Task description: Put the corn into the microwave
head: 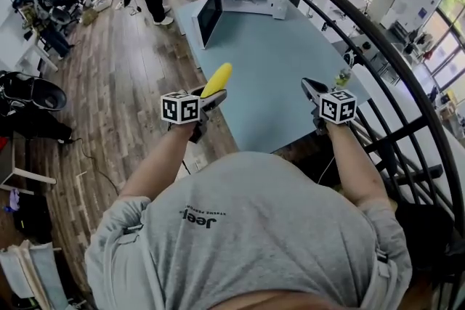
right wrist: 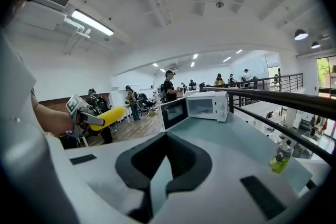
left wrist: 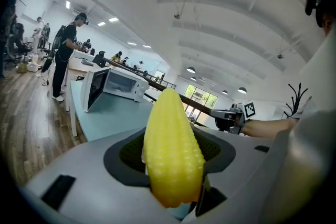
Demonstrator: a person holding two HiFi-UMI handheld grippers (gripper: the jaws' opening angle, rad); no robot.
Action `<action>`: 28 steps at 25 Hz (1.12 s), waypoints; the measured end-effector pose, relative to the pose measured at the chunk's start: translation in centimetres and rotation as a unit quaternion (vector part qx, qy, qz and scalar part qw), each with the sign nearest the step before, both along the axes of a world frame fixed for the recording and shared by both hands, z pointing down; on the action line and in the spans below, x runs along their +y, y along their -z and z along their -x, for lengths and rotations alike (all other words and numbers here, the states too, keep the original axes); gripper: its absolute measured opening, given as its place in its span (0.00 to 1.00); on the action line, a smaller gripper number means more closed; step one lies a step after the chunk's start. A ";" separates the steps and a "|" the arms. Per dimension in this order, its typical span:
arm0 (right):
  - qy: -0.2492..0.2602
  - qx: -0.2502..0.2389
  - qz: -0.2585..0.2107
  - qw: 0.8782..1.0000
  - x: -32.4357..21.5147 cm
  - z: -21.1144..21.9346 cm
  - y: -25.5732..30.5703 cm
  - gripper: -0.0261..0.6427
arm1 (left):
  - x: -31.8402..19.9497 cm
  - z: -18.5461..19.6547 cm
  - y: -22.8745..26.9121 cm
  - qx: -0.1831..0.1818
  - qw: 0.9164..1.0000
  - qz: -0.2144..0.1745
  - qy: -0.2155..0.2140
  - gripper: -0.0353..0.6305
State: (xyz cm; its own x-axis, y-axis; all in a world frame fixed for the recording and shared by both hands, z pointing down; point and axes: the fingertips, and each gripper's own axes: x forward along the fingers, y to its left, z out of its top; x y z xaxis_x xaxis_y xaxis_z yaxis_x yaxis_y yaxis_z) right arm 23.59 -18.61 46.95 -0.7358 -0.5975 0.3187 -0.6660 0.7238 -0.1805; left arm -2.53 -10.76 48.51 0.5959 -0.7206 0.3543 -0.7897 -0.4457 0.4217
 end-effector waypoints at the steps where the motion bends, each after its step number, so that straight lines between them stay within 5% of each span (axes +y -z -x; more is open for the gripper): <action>1: 0.001 0.000 0.000 1.000 -0.5 0.1 0.0 0.06 | -0.5 -0.1 -0.1 -0.001 1.000 0.001 0.000 0.43; 11: -0.010 0.004 0.020 1.000 -8.1 2.5 -1.0 0.06 | -9.0 0.4 -0.7 0.005 1.000 -0.004 -0.025 0.43; 28: -0.066 0.037 0.052 0.996 -30.0 7.7 -6.2 0.06 | -38.7 0.6 -6.9 0.020 0.998 0.017 -0.057 0.43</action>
State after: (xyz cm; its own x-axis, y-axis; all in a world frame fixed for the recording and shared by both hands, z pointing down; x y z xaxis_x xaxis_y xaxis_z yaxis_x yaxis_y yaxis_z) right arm 15.87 -48.57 53.10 -0.6245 -0.6489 0.4346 -0.7690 0.6083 -0.1967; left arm -3.09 -49.41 55.37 0.6868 -0.6359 0.3521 -0.7176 -0.5162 0.4675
